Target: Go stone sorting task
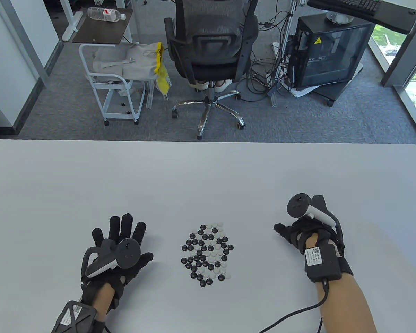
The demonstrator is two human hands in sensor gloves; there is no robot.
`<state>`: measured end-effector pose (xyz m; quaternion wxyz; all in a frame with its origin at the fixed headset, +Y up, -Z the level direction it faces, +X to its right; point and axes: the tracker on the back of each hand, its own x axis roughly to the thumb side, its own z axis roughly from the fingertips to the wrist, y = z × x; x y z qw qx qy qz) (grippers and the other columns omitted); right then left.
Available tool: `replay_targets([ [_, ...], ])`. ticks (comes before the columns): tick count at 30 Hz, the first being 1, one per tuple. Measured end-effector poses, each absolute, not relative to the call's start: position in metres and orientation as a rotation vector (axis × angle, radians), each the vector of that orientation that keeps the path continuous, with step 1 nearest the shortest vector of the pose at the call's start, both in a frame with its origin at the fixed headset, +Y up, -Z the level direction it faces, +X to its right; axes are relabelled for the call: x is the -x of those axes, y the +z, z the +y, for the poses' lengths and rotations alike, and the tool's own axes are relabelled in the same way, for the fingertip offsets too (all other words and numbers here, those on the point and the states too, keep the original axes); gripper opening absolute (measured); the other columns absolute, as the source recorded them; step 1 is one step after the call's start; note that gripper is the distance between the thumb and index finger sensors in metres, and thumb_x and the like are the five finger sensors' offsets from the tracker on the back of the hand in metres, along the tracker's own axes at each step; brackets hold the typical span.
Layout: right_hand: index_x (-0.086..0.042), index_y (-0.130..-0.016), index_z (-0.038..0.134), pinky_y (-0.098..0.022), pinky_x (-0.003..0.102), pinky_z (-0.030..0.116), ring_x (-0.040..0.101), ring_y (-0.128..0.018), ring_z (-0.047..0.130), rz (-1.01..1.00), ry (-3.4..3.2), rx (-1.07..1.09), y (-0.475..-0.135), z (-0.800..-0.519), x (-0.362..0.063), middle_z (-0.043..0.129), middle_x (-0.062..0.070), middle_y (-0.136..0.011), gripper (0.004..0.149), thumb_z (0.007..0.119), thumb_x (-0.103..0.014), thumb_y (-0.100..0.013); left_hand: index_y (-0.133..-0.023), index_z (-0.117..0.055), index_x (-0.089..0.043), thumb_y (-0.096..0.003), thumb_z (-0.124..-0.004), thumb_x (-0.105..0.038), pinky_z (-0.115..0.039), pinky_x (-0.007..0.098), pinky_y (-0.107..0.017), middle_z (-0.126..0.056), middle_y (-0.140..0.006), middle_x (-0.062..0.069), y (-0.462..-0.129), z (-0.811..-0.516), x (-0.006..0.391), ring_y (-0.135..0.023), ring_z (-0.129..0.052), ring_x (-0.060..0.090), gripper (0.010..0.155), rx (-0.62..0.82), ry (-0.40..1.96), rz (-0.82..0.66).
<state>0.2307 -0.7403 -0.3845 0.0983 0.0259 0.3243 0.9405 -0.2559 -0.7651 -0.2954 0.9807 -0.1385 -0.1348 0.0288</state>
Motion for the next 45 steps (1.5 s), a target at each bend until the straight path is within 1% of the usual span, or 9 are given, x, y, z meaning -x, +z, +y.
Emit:
replay_targets([
  [7, -0.008, -0.102, 0.08, -0.055, 0.089, 0.01, 0.064, -0.092, -0.003, 1.091, 2.674, -0.457, -0.362, -0.731, -0.175, 0.015, 0.036, -0.115, 0.067, 0.052, -0.05, -0.058, -0.116, -0.005, -0.02, -0.0562, -0.051, -0.061, 0.006, 0.08, -0.051, 0.022, -0.111, 0.021, -0.295, -0.766, 0.255, -0.095, 0.02, 0.049, 0.086, 0.281, 0.048, -0.272],
  [14, -0.01, -0.103, 0.078, -0.055, 0.089, 0.012, 0.065, -0.093, -0.001, 1.176, 2.61, -0.809, -0.329, -0.736, -0.112, 0.015, 0.036, -0.115, 0.066, 0.053, -0.05, -0.057, -0.116, -0.005, -0.021, -0.0562, -0.051, -0.061, 0.006, 0.08, -0.051, 0.022, -0.111, 0.021, -0.295, -0.766, 0.255, -0.095, 0.02, 0.049, 0.086, 0.28, 0.044, -0.274],
  [18, -0.011, -0.106, 0.073, -0.055, 0.089, 0.012, 0.064, -0.093, -0.002, 1.222, 2.593, -0.927, -0.316, -0.742, -0.09, 0.012, 0.036, -0.114, 0.066, 0.053, -0.051, -0.057, -0.116, -0.005, -0.02, -0.0562, -0.051, -0.061, 0.006, 0.08, -0.05, 0.022, -0.111, 0.021, -0.295, -0.766, 0.255, -0.095, 0.02, 0.049, 0.086, 0.278, 0.048, -0.274],
  [23, -0.011, -0.11, 0.066, -0.055, 0.089, 0.011, 0.065, -0.092, -0.005, 1.259, 2.587, -0.988, -0.307, -0.753, -0.081, 0.007, 0.037, -0.113, 0.067, 0.053, -0.051, -0.057, -0.116, -0.005, -0.02, -0.0563, -0.051, -0.061, 0.006, 0.08, -0.051, 0.022, -0.111, 0.021, -0.295, -0.765, 0.255, -0.095, 0.02, 0.049, 0.086, 0.277, 0.053, -0.273],
  [26, -0.011, -0.111, 0.064, -0.055, 0.089, 0.01, 0.064, -0.091, -0.005, 1.293, 2.601, -0.971, -0.305, -0.761, -0.084, 0.005, 0.037, -0.112, 0.067, 0.053, -0.051, -0.057, -0.116, -0.005, -0.021, -0.0562, -0.051, -0.061, 0.006, 0.08, -0.051, 0.022, -0.111, 0.021, -0.295, -0.765, 0.256, -0.095, 0.021, 0.049, 0.086, 0.275, 0.055, -0.273],
  [30, -0.013, -0.11, 0.063, -0.056, 0.089, 0.01, 0.064, -0.091, -0.005, 1.285, 2.615, -0.893, -0.306, -0.761, -0.109, 0.006, 0.037, -0.112, 0.066, 0.053, -0.051, -0.057, -0.116, -0.005, -0.02, -0.0562, -0.051, -0.061, 0.006, 0.08, -0.05, 0.022, -0.111, 0.021, -0.295, -0.765, 0.256, -0.095, 0.02, 0.049, 0.086, 0.274, 0.056, -0.273],
  [35, -0.014, -0.106, 0.072, -0.056, 0.089, 0.01, 0.064, -0.092, -0.004, 1.265, 2.685, -0.657, -0.315, -0.756, -0.167, 0.008, 0.035, -0.113, 0.064, 0.054, -0.051, -0.057, -0.116, -0.005, -0.02, -0.0562, -0.051, -0.061, 0.006, 0.08, -0.05, 0.022, -0.111, 0.021, -0.295, -0.765, 0.256, -0.095, 0.02, 0.049, 0.086, 0.273, 0.057, -0.272],
  [40, -0.014, -0.104, 0.076, -0.056, 0.089, 0.009, 0.063, -0.092, -0.005, 1.195, 2.698, -0.322, -0.331, -0.754, -0.235, 0.01, 0.034, -0.114, 0.064, 0.054, -0.05, -0.057, -0.116, -0.005, -0.02, -0.0563, -0.051, -0.061, 0.006, 0.08, -0.05, 0.022, -0.111, 0.021, -0.295, -0.764, 0.257, -0.095, 0.021, 0.049, 0.086, 0.269, 0.056, -0.272],
  [45, -0.015, -0.106, 0.072, -0.056, 0.089, 0.007, 0.063, -0.091, -0.007, 1.135, 2.695, -0.195, -0.338, -0.755, -0.261, 0.006, 0.033, -0.113, 0.064, 0.053, -0.05, -0.057, -0.116, -0.005, -0.021, -0.0562, -0.051, -0.061, 0.006, 0.08, -0.05, 0.021, -0.111, 0.021, -0.295, -0.765, 0.257, -0.095, 0.02, 0.049, 0.086, 0.272, 0.051, -0.273],
])
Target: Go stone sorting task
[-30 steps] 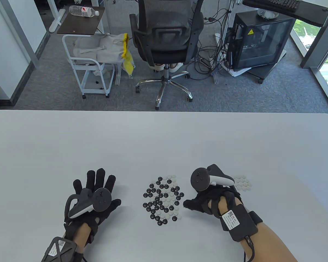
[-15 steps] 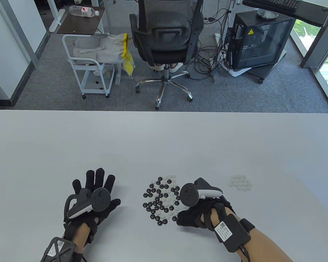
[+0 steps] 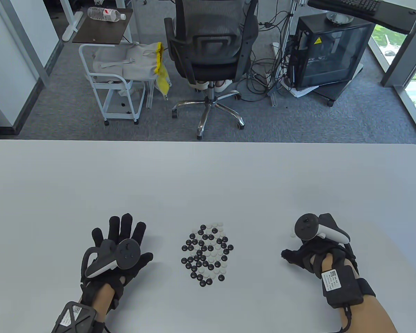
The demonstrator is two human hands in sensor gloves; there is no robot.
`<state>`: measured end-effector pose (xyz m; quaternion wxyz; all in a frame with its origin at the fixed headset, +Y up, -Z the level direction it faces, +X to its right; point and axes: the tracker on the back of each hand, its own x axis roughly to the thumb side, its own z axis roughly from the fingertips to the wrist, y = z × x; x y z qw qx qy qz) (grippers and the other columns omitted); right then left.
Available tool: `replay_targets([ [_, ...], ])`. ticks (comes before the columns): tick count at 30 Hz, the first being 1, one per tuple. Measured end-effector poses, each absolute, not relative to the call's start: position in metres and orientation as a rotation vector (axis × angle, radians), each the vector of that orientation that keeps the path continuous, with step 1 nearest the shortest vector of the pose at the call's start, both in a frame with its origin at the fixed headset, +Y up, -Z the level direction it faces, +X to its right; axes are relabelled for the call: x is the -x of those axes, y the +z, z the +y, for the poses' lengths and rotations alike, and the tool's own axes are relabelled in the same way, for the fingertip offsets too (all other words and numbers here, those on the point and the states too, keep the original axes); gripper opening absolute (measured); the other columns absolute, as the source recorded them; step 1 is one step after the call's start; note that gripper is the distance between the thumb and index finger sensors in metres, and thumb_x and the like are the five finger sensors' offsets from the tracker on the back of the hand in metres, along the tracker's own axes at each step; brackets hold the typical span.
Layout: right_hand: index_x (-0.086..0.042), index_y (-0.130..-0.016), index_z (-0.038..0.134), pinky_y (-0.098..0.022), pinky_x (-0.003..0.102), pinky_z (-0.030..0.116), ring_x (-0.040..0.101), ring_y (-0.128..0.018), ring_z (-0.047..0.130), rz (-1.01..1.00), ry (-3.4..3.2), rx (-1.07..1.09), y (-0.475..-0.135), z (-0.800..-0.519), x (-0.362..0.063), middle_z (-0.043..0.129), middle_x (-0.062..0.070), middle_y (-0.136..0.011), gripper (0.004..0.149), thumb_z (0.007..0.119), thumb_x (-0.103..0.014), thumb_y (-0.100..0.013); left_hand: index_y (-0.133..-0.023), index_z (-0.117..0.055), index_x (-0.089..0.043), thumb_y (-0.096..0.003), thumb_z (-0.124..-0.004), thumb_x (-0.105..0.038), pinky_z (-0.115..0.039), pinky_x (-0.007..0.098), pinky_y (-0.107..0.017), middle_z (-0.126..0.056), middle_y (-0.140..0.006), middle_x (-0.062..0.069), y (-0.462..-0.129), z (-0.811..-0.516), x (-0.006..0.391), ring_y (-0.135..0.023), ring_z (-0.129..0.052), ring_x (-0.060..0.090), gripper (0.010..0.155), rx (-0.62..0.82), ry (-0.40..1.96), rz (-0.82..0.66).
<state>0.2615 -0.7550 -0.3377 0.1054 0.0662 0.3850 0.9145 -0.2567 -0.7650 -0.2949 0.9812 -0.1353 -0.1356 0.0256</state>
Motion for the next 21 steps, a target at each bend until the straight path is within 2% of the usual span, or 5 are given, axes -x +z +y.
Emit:
replay_targets([
  [7, -0.015, -0.109, 0.066, -0.055, 0.089, 0.006, 0.063, -0.091, -0.009, 1.049, 2.725, -0.112, -0.35, -0.758, -0.275, 0.002, 0.033, -0.113, 0.064, 0.052, -0.051, -0.057, -0.116, -0.005, -0.02, -0.0563, -0.051, -0.061, 0.006, 0.08, -0.05, 0.022, -0.111, 0.021, -0.295, -0.766, 0.256, -0.095, 0.021, 0.049, 0.086, 0.28, 0.049, -0.27],
  [16, -0.014, -0.109, 0.067, -0.055, 0.089, 0.007, 0.063, -0.091, -0.009, 0.982, 2.705, -0.029, -0.362, -0.76, -0.281, 0.003, 0.034, -0.113, 0.066, 0.052, -0.051, -0.057, -0.116, -0.005, -0.02, -0.0563, -0.051, -0.061, 0.006, 0.08, -0.05, 0.022, -0.111, 0.021, -0.295, -0.765, 0.256, -0.095, 0.021, 0.049, 0.086, 0.282, 0.054, -0.269],
  [21, -0.013, -0.109, 0.068, -0.055, 0.089, 0.007, 0.063, -0.091, -0.009, 0.913, 2.747, -0.108, -0.363, -0.749, -0.272, 0.003, 0.034, -0.113, 0.066, 0.052, -0.051, -0.057, -0.116, -0.005, -0.02, -0.0563, -0.051, -0.061, 0.006, 0.08, -0.05, 0.022, -0.111, 0.021, -0.296, -0.765, 0.257, -0.095, 0.021, 0.049, 0.086, 0.279, 0.059, -0.272],
])
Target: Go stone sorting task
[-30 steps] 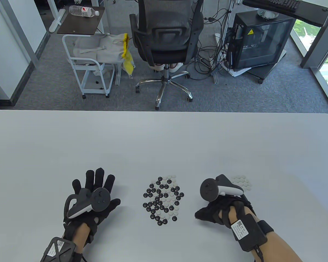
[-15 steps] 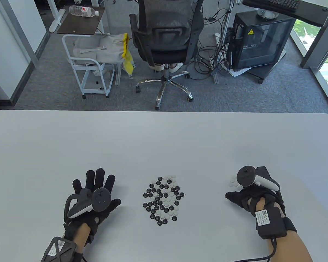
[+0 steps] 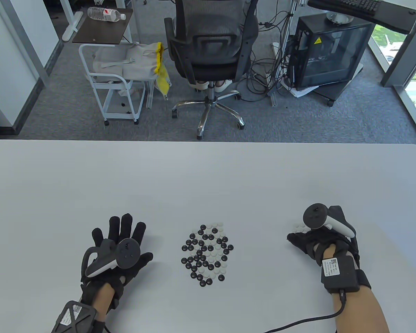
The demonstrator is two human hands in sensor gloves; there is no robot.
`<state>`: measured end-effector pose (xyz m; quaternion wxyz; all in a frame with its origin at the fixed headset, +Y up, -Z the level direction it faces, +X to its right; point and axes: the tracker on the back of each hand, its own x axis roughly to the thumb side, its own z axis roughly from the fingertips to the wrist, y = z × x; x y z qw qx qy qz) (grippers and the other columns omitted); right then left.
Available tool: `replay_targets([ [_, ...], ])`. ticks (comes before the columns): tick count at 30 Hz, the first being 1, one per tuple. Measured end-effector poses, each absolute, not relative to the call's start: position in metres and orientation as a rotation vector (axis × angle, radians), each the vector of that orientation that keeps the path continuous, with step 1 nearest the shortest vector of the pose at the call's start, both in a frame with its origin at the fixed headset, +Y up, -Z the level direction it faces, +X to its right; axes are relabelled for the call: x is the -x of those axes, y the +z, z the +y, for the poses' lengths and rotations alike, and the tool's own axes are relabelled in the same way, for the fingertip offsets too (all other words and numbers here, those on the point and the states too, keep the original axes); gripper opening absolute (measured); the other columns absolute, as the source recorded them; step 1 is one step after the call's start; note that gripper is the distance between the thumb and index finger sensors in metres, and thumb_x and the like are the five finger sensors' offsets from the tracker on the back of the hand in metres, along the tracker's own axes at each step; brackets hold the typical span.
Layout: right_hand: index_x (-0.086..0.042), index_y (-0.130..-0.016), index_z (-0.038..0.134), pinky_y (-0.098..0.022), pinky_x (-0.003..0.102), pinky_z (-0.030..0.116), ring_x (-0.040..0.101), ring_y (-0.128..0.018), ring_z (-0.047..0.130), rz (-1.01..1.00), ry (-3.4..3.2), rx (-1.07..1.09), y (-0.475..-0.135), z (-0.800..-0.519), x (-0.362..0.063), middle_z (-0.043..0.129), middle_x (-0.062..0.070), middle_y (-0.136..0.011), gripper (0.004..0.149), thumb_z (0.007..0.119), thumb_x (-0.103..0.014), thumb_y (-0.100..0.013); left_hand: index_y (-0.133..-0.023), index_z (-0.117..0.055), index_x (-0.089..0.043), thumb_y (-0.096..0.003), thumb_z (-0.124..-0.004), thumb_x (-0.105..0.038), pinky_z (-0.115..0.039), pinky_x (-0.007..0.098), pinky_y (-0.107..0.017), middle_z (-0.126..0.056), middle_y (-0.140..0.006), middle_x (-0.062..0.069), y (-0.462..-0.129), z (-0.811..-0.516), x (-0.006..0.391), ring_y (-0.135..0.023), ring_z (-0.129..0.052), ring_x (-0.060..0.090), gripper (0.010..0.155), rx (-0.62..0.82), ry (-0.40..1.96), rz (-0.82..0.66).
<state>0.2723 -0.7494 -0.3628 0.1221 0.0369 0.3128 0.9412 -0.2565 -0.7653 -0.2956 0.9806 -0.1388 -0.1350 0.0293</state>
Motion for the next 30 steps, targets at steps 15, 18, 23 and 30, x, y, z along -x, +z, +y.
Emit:
replay_targets([
  [15, 0.004, -0.113, 0.013, -0.058, 0.086, 0.008, 0.066, -0.091, -0.007, 0.378, 2.838, -0.769, -0.318, -0.658, -0.179, 0.0, 0.044, -0.109, 0.086, 0.058, -0.049, -0.062, -0.118, -0.015, -0.025, -0.0567, -0.053, -0.06, 0.006, 0.079, -0.05, 0.016, -0.114, 0.015, -0.289, -0.749, 0.256, -0.094, 0.021, 0.047, 0.08, 0.147, 0.11, -0.296],
  [18, 0.004, -0.113, 0.012, -0.059, 0.086, 0.01, 0.066, -0.091, -0.004, 0.199, 2.873, -0.856, -0.303, -0.654, -0.172, 0.001, 0.044, -0.109, 0.087, 0.059, -0.049, -0.062, -0.118, -0.014, -0.025, -0.0568, -0.053, -0.06, 0.006, 0.079, -0.05, 0.016, -0.114, 0.016, -0.285, -0.743, 0.254, -0.094, 0.021, 0.047, 0.081, 0.116, 0.112, -0.309],
  [23, 0.003, -0.113, 0.014, -0.059, 0.087, 0.013, 0.067, -0.093, -0.001, 0.015, 2.824, -0.883, -0.288, -0.662, -0.176, 0.003, 0.044, -0.11, 0.086, 0.059, -0.049, -0.062, -0.118, -0.012, -0.022, -0.057, -0.053, -0.06, 0.006, 0.08, -0.05, 0.017, -0.113, 0.02, -0.28, -0.738, 0.25, -0.094, 0.021, 0.048, 0.083, 0.086, 0.098, -0.327],
  [30, 0.003, -0.114, 0.016, -0.06, 0.087, 0.015, 0.067, -0.094, 0.001, -0.108, 2.801, -0.845, -0.277, -0.693, -0.191, 0.006, 0.044, -0.111, 0.086, 0.058, -0.05, -0.061, -0.118, -0.011, -0.021, -0.0571, -0.053, -0.06, 0.005, 0.08, -0.05, 0.017, -0.113, 0.021, -0.275, -0.734, 0.245, -0.094, 0.02, 0.049, 0.084, 0.059, 0.093, -0.343],
])
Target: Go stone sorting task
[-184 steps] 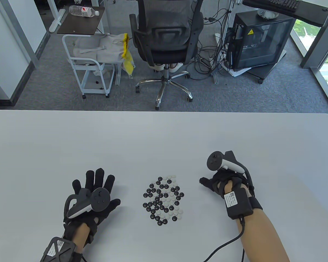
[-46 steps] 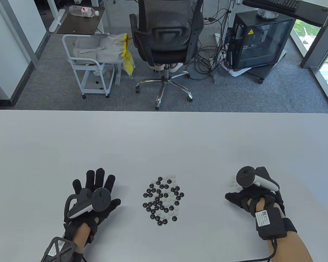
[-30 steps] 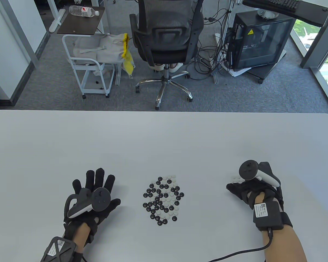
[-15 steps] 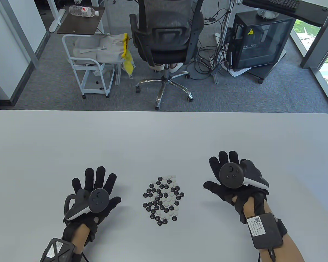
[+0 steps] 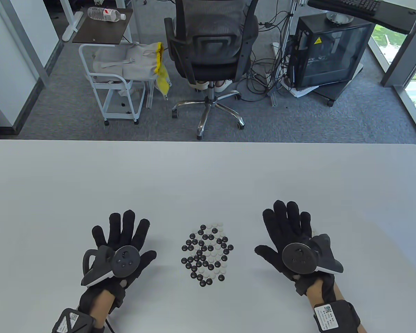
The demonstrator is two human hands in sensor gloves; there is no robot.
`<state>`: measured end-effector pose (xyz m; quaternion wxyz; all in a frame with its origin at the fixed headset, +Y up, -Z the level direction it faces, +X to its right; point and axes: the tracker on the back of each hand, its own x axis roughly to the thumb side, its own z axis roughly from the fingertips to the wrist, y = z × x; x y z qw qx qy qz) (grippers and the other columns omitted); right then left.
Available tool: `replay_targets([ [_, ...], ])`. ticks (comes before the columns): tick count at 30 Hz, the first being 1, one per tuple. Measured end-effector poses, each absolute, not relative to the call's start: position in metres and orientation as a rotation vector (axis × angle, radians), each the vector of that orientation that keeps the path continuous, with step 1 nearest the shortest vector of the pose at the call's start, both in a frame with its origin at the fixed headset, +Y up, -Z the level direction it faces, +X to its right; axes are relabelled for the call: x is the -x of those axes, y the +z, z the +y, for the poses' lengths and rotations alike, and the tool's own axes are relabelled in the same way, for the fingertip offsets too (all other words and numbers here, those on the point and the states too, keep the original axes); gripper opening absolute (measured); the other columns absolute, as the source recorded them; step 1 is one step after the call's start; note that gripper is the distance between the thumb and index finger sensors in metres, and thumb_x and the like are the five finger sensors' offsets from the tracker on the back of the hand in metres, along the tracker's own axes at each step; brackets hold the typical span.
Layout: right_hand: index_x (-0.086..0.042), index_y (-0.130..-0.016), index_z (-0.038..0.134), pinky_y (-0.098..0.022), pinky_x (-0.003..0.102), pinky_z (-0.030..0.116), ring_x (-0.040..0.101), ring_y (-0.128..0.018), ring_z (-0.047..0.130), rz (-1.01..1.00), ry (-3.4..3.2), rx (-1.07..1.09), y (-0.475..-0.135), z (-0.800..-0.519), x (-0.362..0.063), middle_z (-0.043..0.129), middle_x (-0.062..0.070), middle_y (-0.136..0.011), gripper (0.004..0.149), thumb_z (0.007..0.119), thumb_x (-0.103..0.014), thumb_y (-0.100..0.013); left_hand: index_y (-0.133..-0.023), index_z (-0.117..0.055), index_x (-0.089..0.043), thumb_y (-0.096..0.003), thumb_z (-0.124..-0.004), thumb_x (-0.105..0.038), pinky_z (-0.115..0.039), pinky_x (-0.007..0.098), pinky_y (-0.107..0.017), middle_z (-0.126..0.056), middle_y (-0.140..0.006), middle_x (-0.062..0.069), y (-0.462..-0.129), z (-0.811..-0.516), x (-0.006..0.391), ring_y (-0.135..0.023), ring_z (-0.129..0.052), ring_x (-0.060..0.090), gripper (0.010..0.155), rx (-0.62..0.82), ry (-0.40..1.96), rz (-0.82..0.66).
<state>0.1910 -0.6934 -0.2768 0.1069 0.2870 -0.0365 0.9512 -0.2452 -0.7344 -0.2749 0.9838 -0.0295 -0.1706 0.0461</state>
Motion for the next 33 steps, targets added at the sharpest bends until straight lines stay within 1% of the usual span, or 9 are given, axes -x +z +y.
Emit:
replay_targets([
  [5, 0.002, -0.113, 0.015, -0.058, 0.087, 0.011, 0.066, -0.093, -0.001, -0.117, 2.798, -0.814, -0.275, -0.719, -0.202, 0.004, 0.043, -0.11, 0.086, 0.057, -0.051, -0.06, -0.118, -0.011, -0.021, -0.0571, -0.053, -0.06, 0.005, 0.08, -0.05, 0.017, -0.113, 0.021, -0.275, -0.737, 0.244, -0.095, 0.02, 0.049, 0.083, 0.068, 0.088, -0.342],
  [12, 0.002, -0.114, 0.014, -0.056, 0.086, 0.007, 0.066, -0.092, -0.003, 0.008, 2.85, -0.756, -0.272, -0.735, -0.212, 0.002, 0.043, -0.109, 0.087, 0.055, -0.053, -0.06, -0.118, -0.011, -0.021, -0.057, -0.053, -0.06, 0.005, 0.08, -0.05, 0.017, -0.113, 0.021, -0.277, -0.744, 0.242, -0.095, 0.02, 0.049, 0.084, 0.105, 0.072, -0.343],
  [17, 0.002, -0.114, 0.014, -0.056, 0.086, 0.007, 0.066, -0.092, -0.004, 0.037, 2.863, -0.737, -0.273, -0.739, -0.213, 0.002, 0.043, -0.11, 0.087, 0.054, -0.054, -0.06, -0.118, -0.011, -0.021, -0.0569, -0.053, -0.06, 0.005, 0.08, -0.05, 0.017, -0.113, 0.021, -0.278, -0.749, 0.241, -0.095, 0.019, 0.049, 0.084, 0.128, 0.066, -0.338],
  [24, 0.002, -0.114, 0.014, -0.055, 0.086, 0.007, 0.066, -0.092, -0.004, 0.048, 2.841, -0.716, -0.273, -0.737, -0.215, 0.002, 0.043, -0.109, 0.087, 0.054, -0.053, -0.06, -0.118, -0.012, -0.022, -0.057, -0.053, -0.06, 0.005, 0.08, -0.05, 0.016, -0.113, 0.021, -0.28, -0.745, 0.243, -0.095, 0.019, 0.049, 0.083, 0.124, 0.088, -0.329],
  [26, 0.002, -0.114, 0.015, -0.055, 0.086, 0.007, 0.066, -0.092, -0.004, 0.037, 2.823, -0.701, -0.273, -0.735, -0.218, 0.002, 0.043, -0.11, 0.087, 0.055, -0.053, -0.06, -0.119, -0.019, -0.025, -0.0572, -0.054, -0.059, 0.004, 0.08, -0.051, 0.014, -0.115, 0.021, -0.284, -0.738, 0.244, -0.096, 0.018, 0.049, 0.079, 0.106, 0.125, -0.331],
  [27, 0.002, -0.114, 0.015, -0.055, 0.086, 0.007, 0.066, -0.092, -0.004, 0.031, 2.815, -0.692, -0.273, -0.734, -0.22, 0.002, 0.043, -0.11, 0.087, 0.055, -0.053, -0.06, -0.12, -0.028, -0.03, -0.0572, -0.056, -0.058, 0.004, 0.08, -0.051, 0.01, -0.117, 0.021, -0.29, -0.733, 0.242, -0.097, 0.016, 0.049, 0.074, 0.113, 0.144, -0.33],
  [30, 0.002, -0.114, 0.015, -0.055, 0.086, 0.007, 0.066, -0.092, -0.003, 0.022, 2.808, -0.669, -0.273, -0.732, -0.224, 0.003, 0.044, -0.11, 0.086, 0.055, -0.053, -0.06, -0.117, -0.05, -0.032, -0.0574, -0.058, -0.057, 0.003, 0.08, -0.052, 0.004, -0.12, 0.02, -0.312, -0.717, 0.232, -0.098, 0.015, 0.049, 0.065, 0.222, 0.155, -0.331],
  [31, 0.002, -0.114, 0.016, -0.055, 0.087, 0.007, 0.066, -0.092, -0.003, 0.028, 2.803, -0.66, -0.274, -0.732, -0.226, 0.003, 0.044, -0.11, 0.086, 0.054, -0.053, -0.06, -0.116, -0.055, -0.032, -0.0575, -0.059, -0.057, 0.003, 0.08, -0.052, 0.004, -0.12, 0.02, -0.323, -0.711, 0.226, -0.098, 0.015, 0.049, 0.064, 0.288, 0.145, -0.328],
  [33, 0.002, -0.115, 0.016, -0.055, 0.087, 0.007, 0.066, -0.092, -0.003, 0.042, 2.797, -0.649, -0.274, -0.733, -0.228, 0.003, 0.044, -0.11, 0.086, 0.054, -0.053, -0.06, -0.114, -0.06, -0.033, -0.0576, -0.059, -0.056, 0.004, 0.08, -0.051, 0.004, -0.12, 0.019, -0.341, -0.702, 0.212, -0.097, 0.016, 0.048, 0.061, 0.37, 0.144, -0.335],
])
